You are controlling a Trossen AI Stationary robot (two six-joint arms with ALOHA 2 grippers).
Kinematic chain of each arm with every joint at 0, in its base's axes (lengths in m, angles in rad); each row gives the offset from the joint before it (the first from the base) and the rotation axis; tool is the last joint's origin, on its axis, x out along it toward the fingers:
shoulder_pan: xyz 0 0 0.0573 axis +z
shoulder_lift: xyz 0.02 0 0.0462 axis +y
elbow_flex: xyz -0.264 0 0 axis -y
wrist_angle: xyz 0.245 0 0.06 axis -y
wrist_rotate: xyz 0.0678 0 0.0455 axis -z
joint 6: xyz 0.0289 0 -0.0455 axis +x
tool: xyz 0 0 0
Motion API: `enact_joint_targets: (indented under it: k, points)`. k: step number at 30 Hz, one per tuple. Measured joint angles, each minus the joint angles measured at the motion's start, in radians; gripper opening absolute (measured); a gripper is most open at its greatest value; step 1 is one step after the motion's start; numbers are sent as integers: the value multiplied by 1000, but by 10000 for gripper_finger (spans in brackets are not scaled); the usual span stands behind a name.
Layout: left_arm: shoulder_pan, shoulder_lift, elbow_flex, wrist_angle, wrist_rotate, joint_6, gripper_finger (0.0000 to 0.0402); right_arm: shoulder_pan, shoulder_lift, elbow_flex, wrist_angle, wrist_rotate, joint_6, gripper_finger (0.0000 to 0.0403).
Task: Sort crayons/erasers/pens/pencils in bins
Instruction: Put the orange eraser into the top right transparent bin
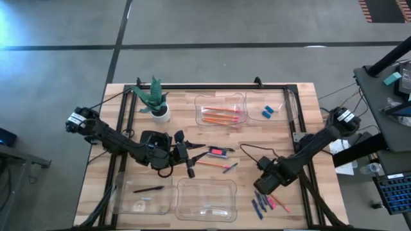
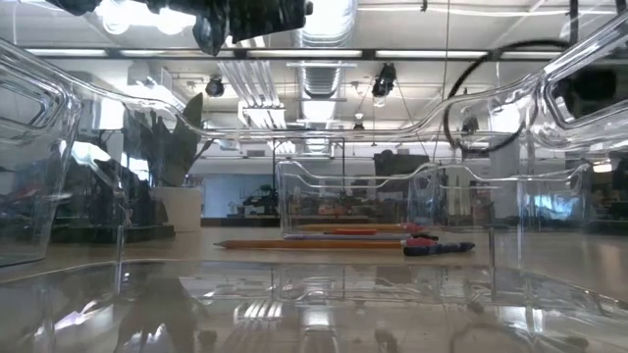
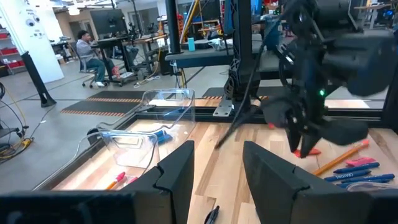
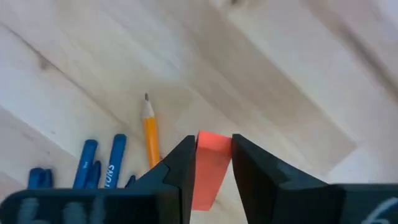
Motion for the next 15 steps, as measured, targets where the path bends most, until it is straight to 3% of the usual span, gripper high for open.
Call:
enact_joint_targets:
  k: [8,15]
  points:
    - [1,0,0,0,0,0,125,-86,-205,1,-137,331,-65,91]
    - [1,0,0,0,0,0,125,-366,-379,2,-169,444,-363,91]
